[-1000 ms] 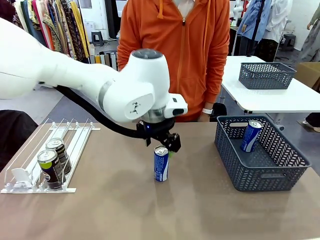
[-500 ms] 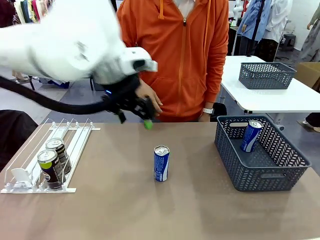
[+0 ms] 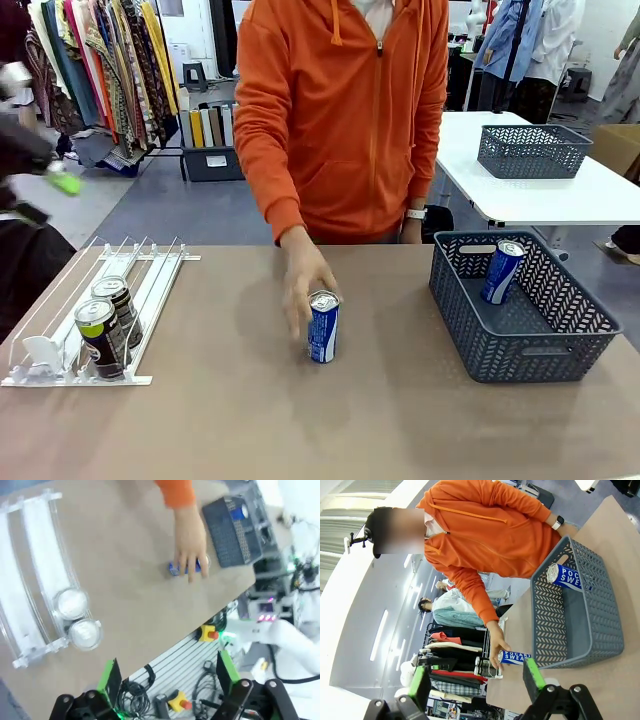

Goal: Retrieve and store the cans from the dispenser.
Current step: Pick up the last remaining can from one row of the Automatic Can Dispenser and place it in the middle of the table, then pick up one can from the Automatic Can Dispenser and place it in the middle of the table.

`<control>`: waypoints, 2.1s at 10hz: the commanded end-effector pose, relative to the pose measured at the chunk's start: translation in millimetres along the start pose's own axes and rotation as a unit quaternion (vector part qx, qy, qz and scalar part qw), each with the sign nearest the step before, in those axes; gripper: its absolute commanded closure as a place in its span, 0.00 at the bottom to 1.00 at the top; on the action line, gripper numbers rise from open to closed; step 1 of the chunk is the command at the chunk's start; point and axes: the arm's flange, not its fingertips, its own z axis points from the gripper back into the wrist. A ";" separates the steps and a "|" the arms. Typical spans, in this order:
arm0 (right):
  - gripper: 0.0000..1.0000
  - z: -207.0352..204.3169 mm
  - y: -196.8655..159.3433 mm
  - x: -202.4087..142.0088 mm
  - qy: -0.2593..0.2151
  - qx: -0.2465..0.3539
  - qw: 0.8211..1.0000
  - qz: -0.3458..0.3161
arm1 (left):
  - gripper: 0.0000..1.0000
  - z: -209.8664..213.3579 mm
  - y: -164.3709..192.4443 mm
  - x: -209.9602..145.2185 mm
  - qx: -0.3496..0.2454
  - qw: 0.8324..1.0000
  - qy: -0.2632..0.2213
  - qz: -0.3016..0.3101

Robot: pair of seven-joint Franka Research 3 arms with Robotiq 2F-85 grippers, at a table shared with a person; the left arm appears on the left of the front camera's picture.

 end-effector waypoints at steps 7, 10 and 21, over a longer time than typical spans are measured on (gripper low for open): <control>0.00 -2.0 2.0 3.1 -0.007 0.009 1.000 0.014 | 0.00 38.4 162.2 -36.0 -0.220 0.947 -0.132 0.194; 0.00 -2.0 2.0 3.1 -0.007 0.009 1.000 0.014 | 0.00 38.4 162.2 -36.0 -0.220 0.947 -0.132 0.194; 0.00 -2.0 2.0 3.1 -0.007 0.009 1.000 0.014 | 0.00 19.2 136.9 -33.6 -0.123 0.973 -0.098 0.168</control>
